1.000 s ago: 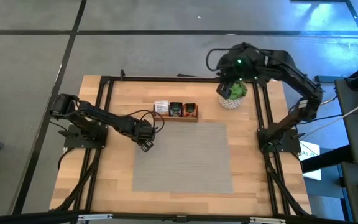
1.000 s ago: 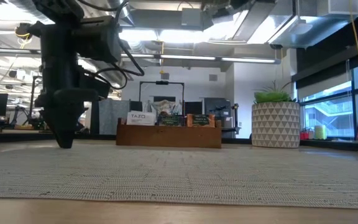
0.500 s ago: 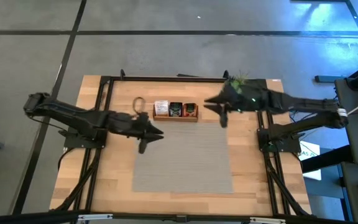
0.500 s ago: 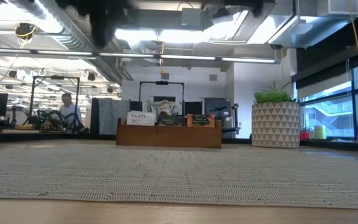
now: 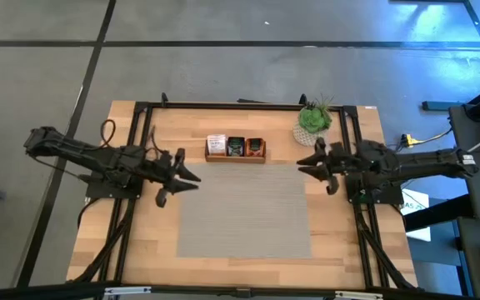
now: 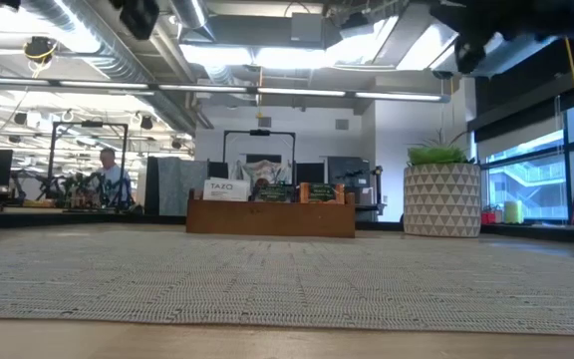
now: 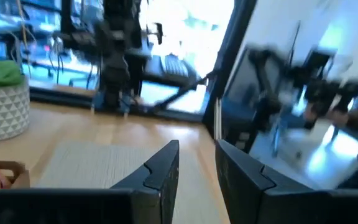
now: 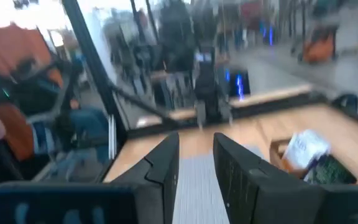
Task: Pick & Place Tea
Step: Return to Home Position
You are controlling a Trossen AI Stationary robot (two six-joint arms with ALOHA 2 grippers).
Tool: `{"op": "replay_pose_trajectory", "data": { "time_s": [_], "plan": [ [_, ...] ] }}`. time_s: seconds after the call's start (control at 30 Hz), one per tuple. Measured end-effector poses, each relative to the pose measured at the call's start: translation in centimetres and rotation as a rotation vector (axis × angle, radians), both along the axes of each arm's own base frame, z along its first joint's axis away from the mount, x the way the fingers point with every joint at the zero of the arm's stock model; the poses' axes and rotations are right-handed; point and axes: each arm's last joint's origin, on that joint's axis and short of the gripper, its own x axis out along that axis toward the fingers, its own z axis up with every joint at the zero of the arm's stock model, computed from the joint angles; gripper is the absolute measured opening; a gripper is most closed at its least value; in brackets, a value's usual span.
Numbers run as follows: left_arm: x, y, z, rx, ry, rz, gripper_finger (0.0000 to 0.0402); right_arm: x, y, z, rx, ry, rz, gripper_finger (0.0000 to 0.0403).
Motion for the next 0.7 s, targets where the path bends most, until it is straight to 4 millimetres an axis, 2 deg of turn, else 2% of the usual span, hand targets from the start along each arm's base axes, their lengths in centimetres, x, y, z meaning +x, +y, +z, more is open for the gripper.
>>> {"op": "replay_pose_trajectory", "data": {
  "time_s": [0.07, 0.3, 0.4, 0.47, 0.57, 0.7],
  "plan": [
    [-0.8, 0.5, -1.5, -0.045, -0.051, 0.02, 0.0102, -0.9, 0.0, -1.1, -0.001, -0.061, -0.002, 0.0102],
    [-3.3, 1.8, -6.9, -0.161, -0.144, 0.082, 0.0101, -2.9, -0.2, -5.9, 0.005, -0.066, -0.044, 0.0102],
    [-4.0, 2.3, -8.7, -0.179, -0.157, 0.123, 0.0102, -3.3, -0.3, -6.8, 0.007, -0.073, -0.059, 0.0102],
    [-4.5, 2.6, -9.6, -0.184, -0.183, 0.139, 0.0102, -3.5, -0.3, -7.5, 0.005, -0.071, -0.075, 0.0102],
    [-4.7, 3.0, -9.5, -0.172, -0.188, 0.161, 0.0099, -3.7, -0.4, -8.3, -0.002, -0.049, -0.12, 0.0102],
    [-4.9, 3.2, -9.4, -0.15, -0.203, 0.139, 0.0098, -4.0, -0.5, -8.0, -0.039, -0.084, -0.128, 0.0102]
  ]
}}
